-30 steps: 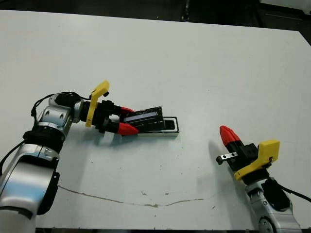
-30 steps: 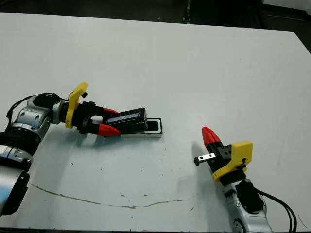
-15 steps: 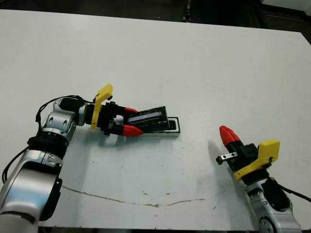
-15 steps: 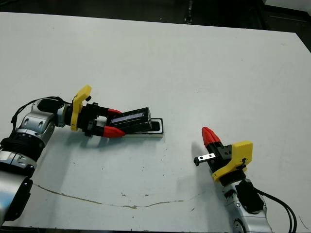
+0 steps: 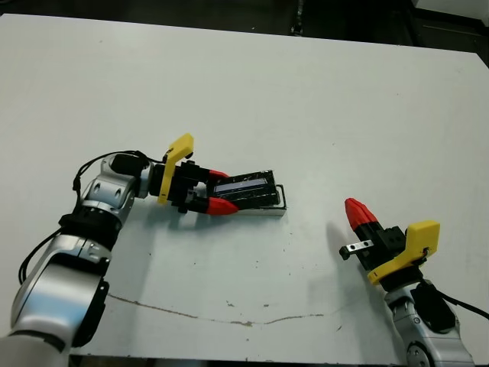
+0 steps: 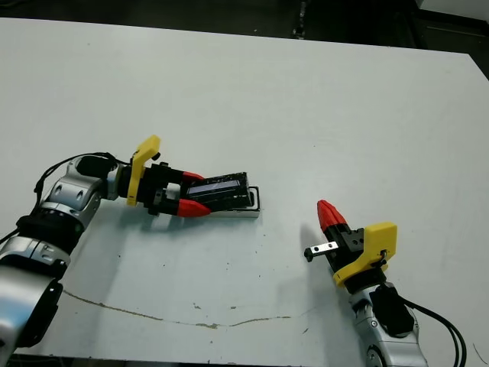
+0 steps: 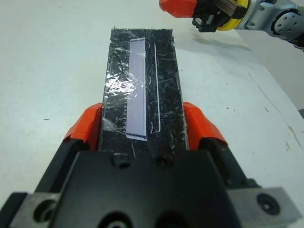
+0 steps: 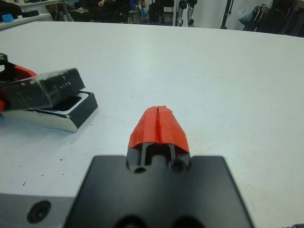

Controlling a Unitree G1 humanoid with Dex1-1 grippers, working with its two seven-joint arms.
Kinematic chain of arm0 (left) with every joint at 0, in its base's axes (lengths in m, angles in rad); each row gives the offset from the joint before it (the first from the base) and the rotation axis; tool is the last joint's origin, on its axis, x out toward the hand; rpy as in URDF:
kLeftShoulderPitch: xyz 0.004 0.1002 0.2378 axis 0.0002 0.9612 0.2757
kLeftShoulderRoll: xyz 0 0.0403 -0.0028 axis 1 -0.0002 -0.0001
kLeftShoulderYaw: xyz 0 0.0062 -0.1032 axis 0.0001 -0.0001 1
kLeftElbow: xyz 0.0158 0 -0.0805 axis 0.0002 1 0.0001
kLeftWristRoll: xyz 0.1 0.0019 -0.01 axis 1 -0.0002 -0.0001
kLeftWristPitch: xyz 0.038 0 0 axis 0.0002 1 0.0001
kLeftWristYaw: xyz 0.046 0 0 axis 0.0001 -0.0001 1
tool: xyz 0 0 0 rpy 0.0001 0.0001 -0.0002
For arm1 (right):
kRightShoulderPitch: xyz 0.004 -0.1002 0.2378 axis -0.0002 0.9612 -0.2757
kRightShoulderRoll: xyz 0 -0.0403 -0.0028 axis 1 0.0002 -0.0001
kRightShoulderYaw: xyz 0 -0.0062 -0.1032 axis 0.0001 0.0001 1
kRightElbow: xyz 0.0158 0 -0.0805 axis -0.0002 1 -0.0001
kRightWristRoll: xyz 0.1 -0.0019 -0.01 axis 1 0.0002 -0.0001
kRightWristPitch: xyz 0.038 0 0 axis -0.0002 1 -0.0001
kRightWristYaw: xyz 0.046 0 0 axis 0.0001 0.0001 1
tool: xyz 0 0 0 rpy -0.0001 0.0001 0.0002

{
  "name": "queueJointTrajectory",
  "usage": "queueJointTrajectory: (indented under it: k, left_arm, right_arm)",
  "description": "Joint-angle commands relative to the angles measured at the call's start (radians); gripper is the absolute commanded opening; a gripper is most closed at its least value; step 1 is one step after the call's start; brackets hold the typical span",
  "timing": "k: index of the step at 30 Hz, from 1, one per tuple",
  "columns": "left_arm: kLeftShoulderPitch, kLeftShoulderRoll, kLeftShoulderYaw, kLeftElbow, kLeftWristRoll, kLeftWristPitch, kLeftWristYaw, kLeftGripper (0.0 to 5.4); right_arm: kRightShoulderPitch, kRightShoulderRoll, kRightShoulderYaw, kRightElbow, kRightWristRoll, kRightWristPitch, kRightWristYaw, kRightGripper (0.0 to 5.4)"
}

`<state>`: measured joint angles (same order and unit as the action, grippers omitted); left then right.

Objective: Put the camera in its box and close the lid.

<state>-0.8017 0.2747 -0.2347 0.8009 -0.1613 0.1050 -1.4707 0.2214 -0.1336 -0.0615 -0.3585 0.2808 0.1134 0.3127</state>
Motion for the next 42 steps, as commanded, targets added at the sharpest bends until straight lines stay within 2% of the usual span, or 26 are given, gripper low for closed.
queueJointTrajectory:
  k: [1, 20, 32, 33, 36, 42]
  left_arm:
    - [0.014, -0.111, -0.069, 0.066, 0.044, -0.022, -0.012, 3.19]
    - [-0.029, -0.208, -0.093, 0.159, 0.106, -0.109, 0.047, 3.19]
    - [-0.025, -0.250, -0.109, 0.117, 0.126, -0.133, 0.091, 3.17]
    - [-0.023, -0.250, -0.115, 0.106, 0.131, -0.134, 0.096, 3.46]
    - [-0.010, -0.244, -0.134, 0.063, 0.150, -0.186, 0.121, 3.75]
    - [-0.007, -0.228, -0.142, 0.044, 0.168, -0.184, 0.126, 4.46]
  right_arm:
    - [0.015, -0.013, -0.006, 0.001, -0.009, 0.008, -0.010, 0.00]
    - [0.016, -0.010, -0.005, -0.002, 0.006, 0.027, -0.020, 0.00]
    - [0.014, -0.010, -0.007, 0.007, 0.008, 0.016, -0.014, 0.00]
    - [0.014, -0.010, -0.007, 0.008, 0.007, 0.015, -0.015, 0.00]
    - [0.014, -0.008, -0.008, 0.009, 0.005, 0.010, -0.016, 0.00]
    - [0.014, -0.008, -0.009, 0.001, 0.004, 0.020, -0.023, 0.00]
